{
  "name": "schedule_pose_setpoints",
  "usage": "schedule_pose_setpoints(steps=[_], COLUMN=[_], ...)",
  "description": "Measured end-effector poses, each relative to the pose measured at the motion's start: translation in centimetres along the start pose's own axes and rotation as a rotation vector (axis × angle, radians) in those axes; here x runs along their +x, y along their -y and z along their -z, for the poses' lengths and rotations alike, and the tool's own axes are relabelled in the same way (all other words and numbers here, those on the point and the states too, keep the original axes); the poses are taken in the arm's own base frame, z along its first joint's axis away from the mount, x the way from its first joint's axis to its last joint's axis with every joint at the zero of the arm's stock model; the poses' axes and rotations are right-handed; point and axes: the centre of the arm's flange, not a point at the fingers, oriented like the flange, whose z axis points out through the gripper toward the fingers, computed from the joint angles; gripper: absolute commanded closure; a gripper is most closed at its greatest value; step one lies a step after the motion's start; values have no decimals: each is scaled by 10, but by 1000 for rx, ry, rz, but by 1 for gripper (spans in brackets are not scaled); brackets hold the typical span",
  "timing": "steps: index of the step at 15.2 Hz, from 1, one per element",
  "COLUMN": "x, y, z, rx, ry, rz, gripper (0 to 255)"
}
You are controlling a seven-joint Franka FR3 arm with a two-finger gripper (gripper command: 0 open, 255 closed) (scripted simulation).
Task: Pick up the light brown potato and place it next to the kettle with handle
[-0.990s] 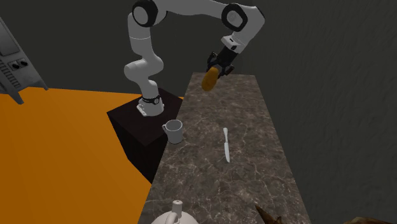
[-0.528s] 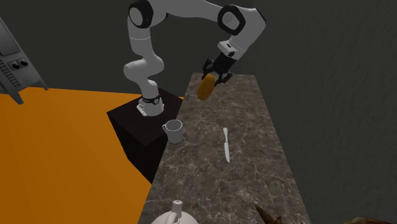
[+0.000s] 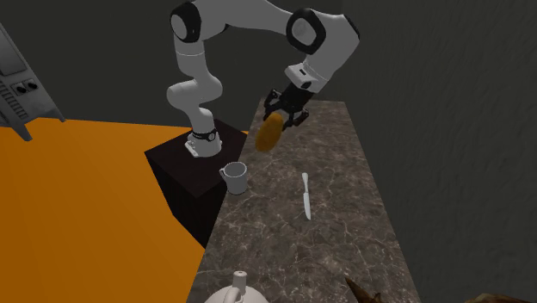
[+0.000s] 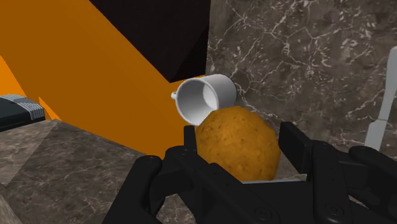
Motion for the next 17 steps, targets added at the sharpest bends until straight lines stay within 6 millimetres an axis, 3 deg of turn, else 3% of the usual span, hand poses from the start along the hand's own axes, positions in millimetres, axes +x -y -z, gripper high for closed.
schedule_pose_setpoints(steps=[17], x=[221], y=[-56], z=[-21], rx=[-1], ry=[0], rz=[1], gripper=[255])
